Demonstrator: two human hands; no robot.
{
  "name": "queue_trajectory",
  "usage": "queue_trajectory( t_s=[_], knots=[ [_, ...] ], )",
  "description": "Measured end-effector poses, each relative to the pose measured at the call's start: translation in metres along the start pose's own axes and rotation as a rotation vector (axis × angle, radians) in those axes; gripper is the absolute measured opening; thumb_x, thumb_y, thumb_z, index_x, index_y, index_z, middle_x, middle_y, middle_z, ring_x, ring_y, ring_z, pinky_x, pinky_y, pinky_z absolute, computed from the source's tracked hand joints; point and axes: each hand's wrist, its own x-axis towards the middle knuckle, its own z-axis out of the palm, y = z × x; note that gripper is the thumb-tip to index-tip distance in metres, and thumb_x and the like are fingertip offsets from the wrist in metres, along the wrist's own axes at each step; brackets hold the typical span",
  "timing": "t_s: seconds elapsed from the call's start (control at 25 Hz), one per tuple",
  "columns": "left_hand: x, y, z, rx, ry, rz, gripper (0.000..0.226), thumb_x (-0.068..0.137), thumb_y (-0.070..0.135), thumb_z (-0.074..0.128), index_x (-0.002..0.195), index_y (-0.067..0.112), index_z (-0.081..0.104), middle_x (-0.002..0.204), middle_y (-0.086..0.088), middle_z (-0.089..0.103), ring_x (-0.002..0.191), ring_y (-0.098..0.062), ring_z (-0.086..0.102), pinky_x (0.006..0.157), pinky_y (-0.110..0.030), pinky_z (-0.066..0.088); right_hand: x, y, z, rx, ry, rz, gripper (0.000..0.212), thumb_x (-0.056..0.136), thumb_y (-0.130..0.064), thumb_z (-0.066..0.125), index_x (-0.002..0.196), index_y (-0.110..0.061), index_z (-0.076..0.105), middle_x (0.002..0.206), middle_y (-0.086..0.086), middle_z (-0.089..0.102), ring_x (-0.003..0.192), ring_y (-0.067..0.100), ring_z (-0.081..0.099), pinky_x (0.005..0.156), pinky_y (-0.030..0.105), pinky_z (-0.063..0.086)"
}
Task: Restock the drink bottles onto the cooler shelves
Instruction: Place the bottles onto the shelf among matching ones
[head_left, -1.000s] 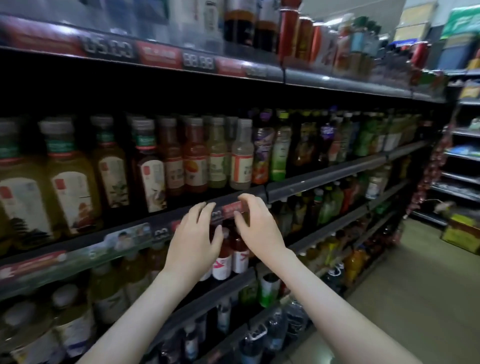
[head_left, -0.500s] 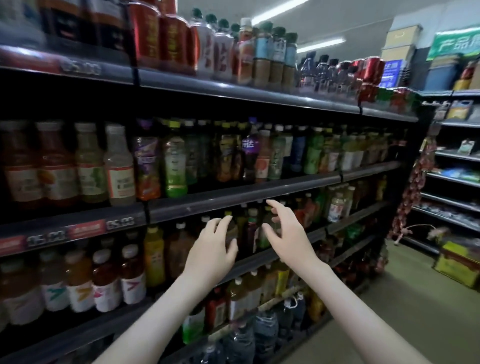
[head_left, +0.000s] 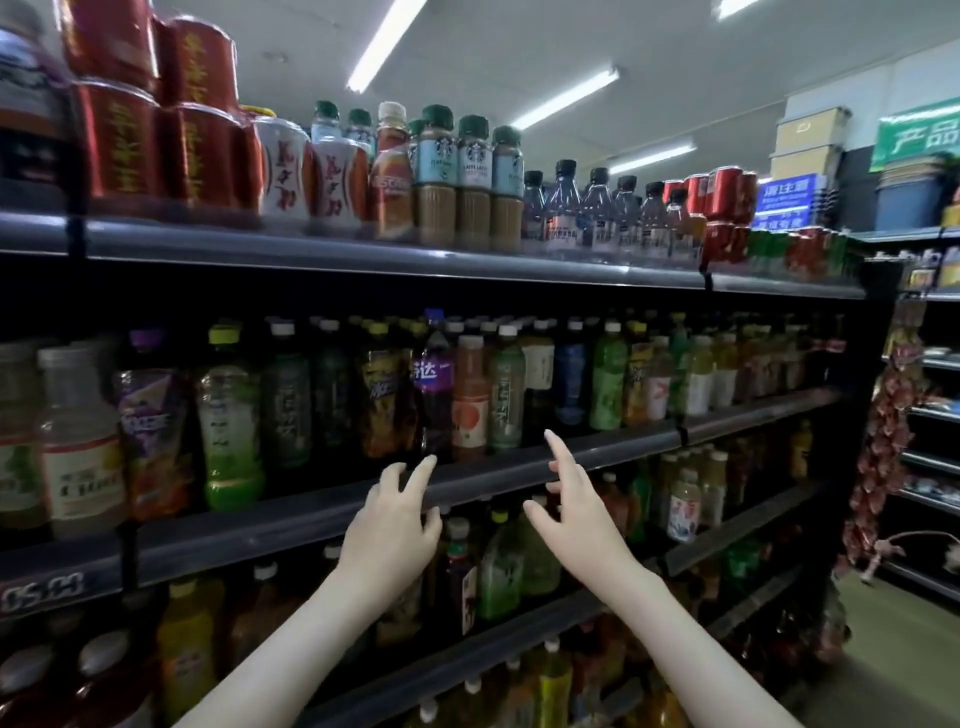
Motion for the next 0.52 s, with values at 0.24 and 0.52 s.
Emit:
queue_trajectory(
  t_s=[0.24,0.52],
  knots=[
    [0.089,0.011,0.032,0.095,0.044,-0.095,0.064,0.098,0.031,0.043,0.151,0.032,0.009,0.151,-0.012,0.019,0.131,-0.028,0.033,0.09,-0.033,0.049,0.107,0.033,-0.028,-0.051,0.014,-0.053,0.084,0.097,-0.023,0.054,0.148,-0.048,-0.008,0.151,0.0,0.027,0.108,0.024,0.056,0.08,0.031,0.049],
    [0.141,0.008,0.074,0.098,0.072,-0.211,0.083,0.097,0.019,0.045,0.143,0.048,-0.018,0.154,-0.022,0.008,0.121,-0.037,0.046,0.071,-0.024,0.05,0.214,0.075,-0.01,0.144,-0.03,-0.039,0.092,0.09,-0.025,0.065,0.151,-0.028,-0.004,0.151,0.011,0.031,0.133,0.025,0.038,0.099,0.031,0.038]
  ],
)
